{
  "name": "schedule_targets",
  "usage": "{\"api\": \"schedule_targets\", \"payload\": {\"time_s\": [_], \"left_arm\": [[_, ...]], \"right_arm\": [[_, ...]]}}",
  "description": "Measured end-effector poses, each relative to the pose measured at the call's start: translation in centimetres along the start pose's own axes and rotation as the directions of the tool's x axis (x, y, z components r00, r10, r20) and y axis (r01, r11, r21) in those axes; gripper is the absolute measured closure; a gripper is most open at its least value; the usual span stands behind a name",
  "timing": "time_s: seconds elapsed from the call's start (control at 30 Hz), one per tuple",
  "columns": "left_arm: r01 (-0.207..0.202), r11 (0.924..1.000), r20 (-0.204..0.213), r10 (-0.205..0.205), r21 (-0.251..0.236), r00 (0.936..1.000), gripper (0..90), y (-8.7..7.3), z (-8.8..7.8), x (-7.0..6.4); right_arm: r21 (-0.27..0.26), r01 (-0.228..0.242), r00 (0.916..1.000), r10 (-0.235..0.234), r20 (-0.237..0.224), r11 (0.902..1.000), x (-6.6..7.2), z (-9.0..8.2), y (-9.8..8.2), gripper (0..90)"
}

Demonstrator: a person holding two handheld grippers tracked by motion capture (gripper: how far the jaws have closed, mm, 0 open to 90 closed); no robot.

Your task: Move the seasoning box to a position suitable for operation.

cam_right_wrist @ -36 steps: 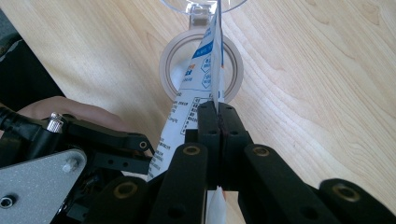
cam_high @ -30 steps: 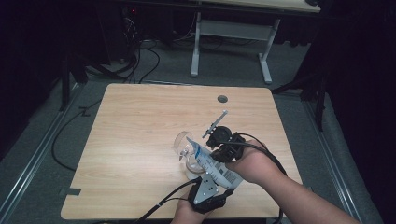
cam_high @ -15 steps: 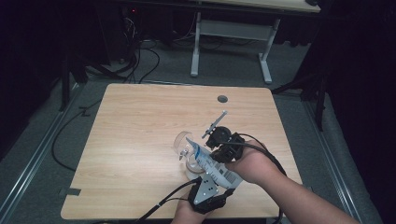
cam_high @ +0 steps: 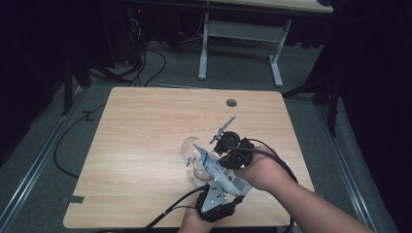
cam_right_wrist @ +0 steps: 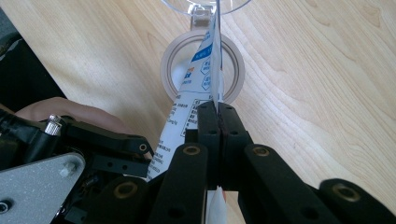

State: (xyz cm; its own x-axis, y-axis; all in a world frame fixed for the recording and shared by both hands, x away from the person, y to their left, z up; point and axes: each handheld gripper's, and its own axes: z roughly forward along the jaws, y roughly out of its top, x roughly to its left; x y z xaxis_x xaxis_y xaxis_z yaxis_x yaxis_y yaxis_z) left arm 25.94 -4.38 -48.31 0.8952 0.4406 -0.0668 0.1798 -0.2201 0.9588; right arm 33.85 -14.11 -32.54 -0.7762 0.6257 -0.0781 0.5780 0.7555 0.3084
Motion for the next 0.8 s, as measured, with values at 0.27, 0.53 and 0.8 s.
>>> {"api": "schedule_targets", "payload": {"time_s": [0.27,0.53,0.8], "left_arm": [[-0.003,1.0,0.001,0.003,-0.001,1.0,61.4,0.01,-0.03,0.0],[-0.003,1.0,0.0,0.003,-0.002,1.0,61.4,0.0,-0.04,0.01],[-0.002,1.0,0.0,0.002,-0.002,1.0,61.3,0.02,-0.05,0.03]], "right_arm": [[0.0,-0.001,1.0,0.001,-0.004,1.0,0.01,-0.02,0.02,90.0],[0.002,0.003,1.0,-0.003,-0.003,1.0,0.06,-0.02,0.08,89.9],[0.003,0.004,1.0,-0.004,-0.005,1.0,0.08,-0.02,0.13,89.9]]}}
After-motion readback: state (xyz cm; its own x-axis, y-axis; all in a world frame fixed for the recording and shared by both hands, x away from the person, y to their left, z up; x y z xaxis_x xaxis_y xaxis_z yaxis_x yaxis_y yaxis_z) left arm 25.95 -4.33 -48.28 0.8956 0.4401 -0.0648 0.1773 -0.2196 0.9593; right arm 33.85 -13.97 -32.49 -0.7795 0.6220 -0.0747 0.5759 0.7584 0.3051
